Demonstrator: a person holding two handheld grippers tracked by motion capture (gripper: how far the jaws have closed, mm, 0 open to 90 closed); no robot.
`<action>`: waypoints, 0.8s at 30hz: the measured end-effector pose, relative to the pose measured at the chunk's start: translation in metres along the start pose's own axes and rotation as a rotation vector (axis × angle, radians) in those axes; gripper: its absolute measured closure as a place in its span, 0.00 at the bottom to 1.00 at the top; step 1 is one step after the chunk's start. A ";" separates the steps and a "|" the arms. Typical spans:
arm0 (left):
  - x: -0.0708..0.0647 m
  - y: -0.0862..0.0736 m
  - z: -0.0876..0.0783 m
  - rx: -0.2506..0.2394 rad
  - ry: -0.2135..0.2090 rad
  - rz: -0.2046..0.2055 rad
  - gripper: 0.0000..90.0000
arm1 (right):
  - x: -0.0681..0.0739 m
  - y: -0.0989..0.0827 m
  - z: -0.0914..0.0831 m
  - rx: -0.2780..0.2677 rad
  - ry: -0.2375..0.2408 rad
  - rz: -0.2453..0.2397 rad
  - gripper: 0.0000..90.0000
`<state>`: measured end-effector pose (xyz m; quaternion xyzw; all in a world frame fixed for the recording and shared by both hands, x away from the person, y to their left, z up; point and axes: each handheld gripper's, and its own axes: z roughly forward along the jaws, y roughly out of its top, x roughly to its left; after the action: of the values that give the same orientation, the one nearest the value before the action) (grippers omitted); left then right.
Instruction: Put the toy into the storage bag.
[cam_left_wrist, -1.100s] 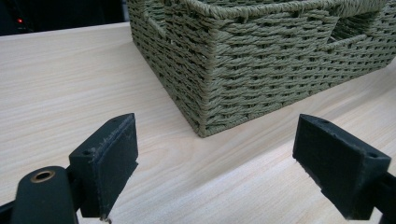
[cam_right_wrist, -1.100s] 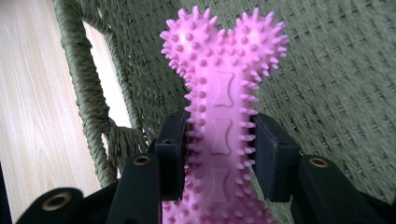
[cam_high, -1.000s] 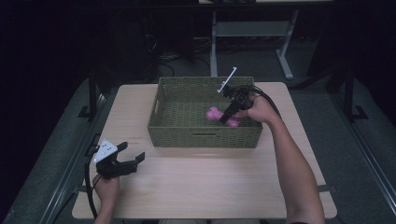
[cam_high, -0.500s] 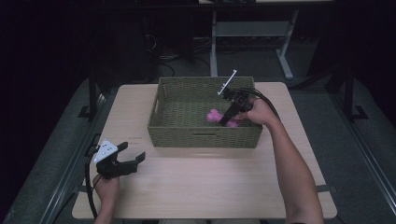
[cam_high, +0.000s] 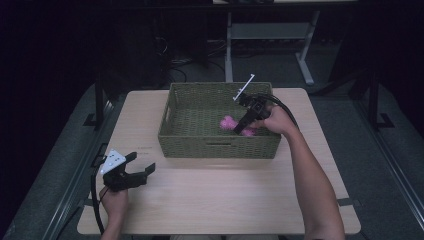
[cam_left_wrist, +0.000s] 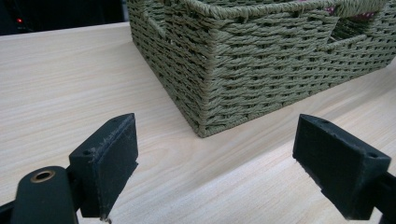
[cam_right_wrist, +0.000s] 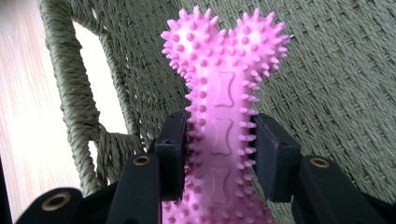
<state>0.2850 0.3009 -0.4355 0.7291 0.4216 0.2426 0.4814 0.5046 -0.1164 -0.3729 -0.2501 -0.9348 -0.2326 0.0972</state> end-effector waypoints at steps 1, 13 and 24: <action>0.000 0.000 0.000 0.000 0.000 0.000 0.15 | 0.000 0.000 0.000 0.001 0.001 0.002 0.64; 0.000 0.000 0.000 -0.001 0.001 -0.001 0.15 | 0.000 0.000 -0.009 -0.046 0.024 0.011 0.66; 0.000 0.000 0.000 -0.001 0.000 -0.001 0.15 | 0.005 -0.004 -0.014 -0.030 -0.004 0.004 0.63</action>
<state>0.2850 0.3009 -0.4350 0.7287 0.4220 0.2427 0.4818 0.4988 -0.1241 -0.3608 -0.2538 -0.9310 -0.2458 0.0918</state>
